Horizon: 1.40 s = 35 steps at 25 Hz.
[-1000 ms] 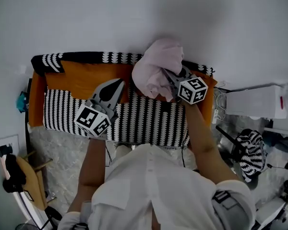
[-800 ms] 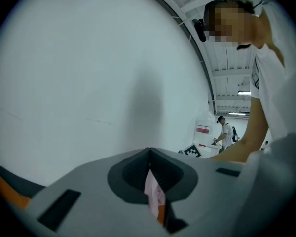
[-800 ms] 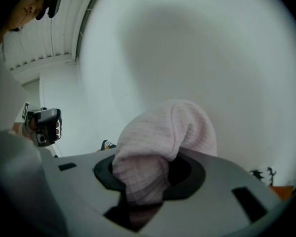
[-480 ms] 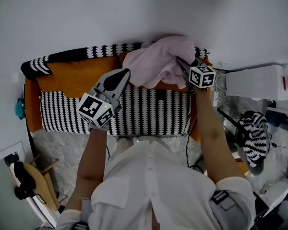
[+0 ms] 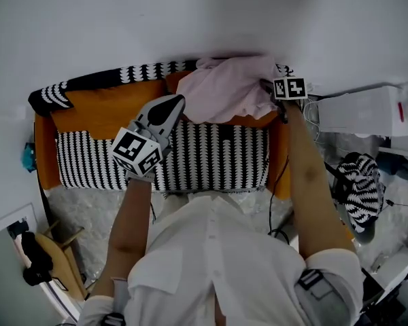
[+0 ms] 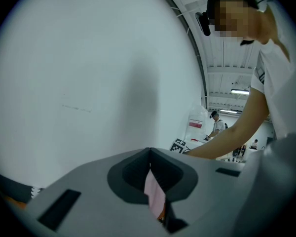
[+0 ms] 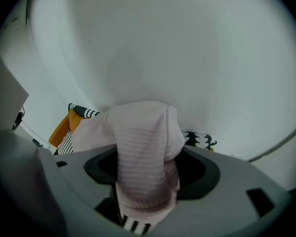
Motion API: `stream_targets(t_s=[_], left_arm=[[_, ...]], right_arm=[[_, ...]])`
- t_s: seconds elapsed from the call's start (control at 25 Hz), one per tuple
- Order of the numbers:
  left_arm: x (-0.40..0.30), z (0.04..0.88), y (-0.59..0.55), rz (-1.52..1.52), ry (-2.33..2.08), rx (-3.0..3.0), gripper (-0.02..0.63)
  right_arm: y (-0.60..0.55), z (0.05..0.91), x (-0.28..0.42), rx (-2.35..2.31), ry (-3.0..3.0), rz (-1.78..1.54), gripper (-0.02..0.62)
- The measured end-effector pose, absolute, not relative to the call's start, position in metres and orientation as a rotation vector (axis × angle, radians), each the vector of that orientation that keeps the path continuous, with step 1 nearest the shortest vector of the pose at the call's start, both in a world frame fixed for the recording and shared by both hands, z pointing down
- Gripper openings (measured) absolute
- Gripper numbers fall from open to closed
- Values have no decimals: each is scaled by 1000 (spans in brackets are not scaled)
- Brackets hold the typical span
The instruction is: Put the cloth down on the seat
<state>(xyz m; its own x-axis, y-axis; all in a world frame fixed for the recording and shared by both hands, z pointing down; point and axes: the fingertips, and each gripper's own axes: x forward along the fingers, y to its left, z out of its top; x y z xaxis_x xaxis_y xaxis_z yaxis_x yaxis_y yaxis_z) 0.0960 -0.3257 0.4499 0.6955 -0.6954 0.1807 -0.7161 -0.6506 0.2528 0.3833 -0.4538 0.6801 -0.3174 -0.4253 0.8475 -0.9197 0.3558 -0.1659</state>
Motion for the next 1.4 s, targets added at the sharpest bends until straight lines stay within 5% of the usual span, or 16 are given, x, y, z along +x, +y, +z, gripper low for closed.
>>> stream_targets(t_s=[0.6,1.16,1.4], left_arm=[[103,436,-325,80,-1088,2637,17],[84,406,-295,28,-1174,2661,17],[70,396,-273,-4,-1205,2647,17]], right_arm=[[-458,583,438,1243,-1990,675,345],[-336,441,286,1262,-2663,342,228],[-286,423,266,1233,-2720,216,88]])
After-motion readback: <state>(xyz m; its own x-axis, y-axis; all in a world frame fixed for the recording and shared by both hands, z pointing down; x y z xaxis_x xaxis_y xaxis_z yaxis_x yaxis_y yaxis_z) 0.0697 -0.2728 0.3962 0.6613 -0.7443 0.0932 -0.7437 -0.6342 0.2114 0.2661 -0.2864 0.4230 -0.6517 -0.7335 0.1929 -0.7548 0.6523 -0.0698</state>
